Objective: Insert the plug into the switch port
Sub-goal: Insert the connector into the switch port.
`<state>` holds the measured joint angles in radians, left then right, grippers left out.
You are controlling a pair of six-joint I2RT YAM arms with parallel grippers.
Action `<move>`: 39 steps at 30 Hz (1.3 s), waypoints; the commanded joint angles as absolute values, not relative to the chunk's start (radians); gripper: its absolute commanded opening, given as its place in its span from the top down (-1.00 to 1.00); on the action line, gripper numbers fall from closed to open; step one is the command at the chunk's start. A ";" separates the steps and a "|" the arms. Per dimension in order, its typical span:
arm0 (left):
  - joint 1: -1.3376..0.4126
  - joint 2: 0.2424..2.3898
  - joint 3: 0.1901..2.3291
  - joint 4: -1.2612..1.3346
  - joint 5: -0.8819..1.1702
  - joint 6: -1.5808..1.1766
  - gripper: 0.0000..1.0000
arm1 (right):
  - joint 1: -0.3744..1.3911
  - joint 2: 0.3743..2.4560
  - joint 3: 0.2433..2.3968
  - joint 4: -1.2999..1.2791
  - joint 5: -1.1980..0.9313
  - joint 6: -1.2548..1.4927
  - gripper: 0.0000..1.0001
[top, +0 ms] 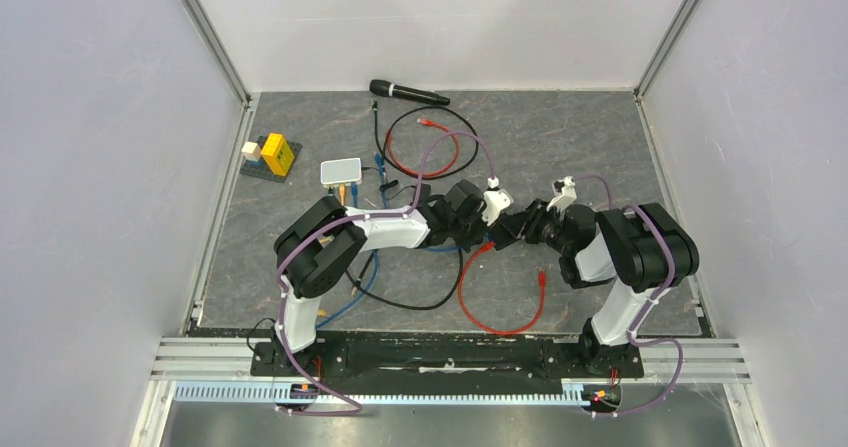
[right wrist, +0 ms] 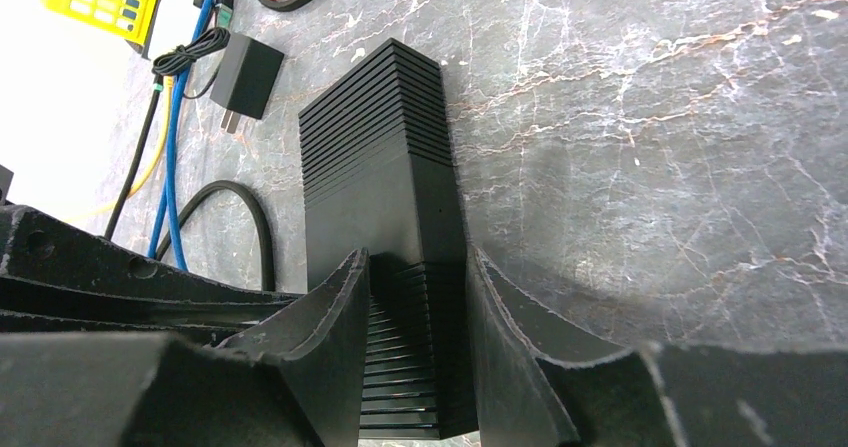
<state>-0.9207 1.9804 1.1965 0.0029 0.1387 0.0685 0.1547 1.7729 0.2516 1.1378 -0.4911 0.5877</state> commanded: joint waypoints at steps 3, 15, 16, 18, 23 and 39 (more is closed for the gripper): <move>-0.987 2.041 1.328 0.576 0.183 -0.050 0.96 | 0.338 1.849 0.134 0.775 -0.932 0.703 0.30; -1.056 2.043 1.444 0.395 0.151 0.276 0.96 | 0.367 1.886 0.140 0.802 -0.930 0.712 0.31; -1.038 2.032 1.433 0.442 0.191 0.194 0.95 | 0.367 1.885 0.137 0.813 -0.931 0.727 0.31; -1.004 2.014 1.407 0.554 0.264 0.035 0.95 | 0.368 1.881 0.134 0.834 -0.933 0.746 0.31; -0.990 2.003 1.345 0.660 0.247 -0.062 0.96 | 0.368 1.857 0.120 0.880 -0.930 0.797 0.32; -0.983 2.072 1.420 0.711 0.314 -0.119 0.96 | 0.392 1.902 0.099 0.983 -0.928 0.850 0.34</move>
